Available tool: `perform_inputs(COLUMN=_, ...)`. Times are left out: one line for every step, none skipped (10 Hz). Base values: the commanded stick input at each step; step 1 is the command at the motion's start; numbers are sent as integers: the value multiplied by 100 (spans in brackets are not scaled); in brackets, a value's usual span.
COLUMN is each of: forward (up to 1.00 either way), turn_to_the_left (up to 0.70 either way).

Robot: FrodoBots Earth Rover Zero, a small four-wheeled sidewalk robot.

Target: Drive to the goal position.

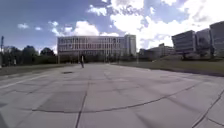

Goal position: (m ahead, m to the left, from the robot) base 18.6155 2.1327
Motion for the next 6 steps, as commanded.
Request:
perform_inputs(forward=70, turn_to_the_left=0)
perform_inputs(forward=70, turn_to_the_left=0)
perform_inputs(forward=70, turn_to_the_left=0)
perform_inputs(forward=70, turn_to_the_left=0)
perform_inputs(forward=70, turn_to_the_left=0)
perform_inputs(forward=70, turn_to_the_left=0)
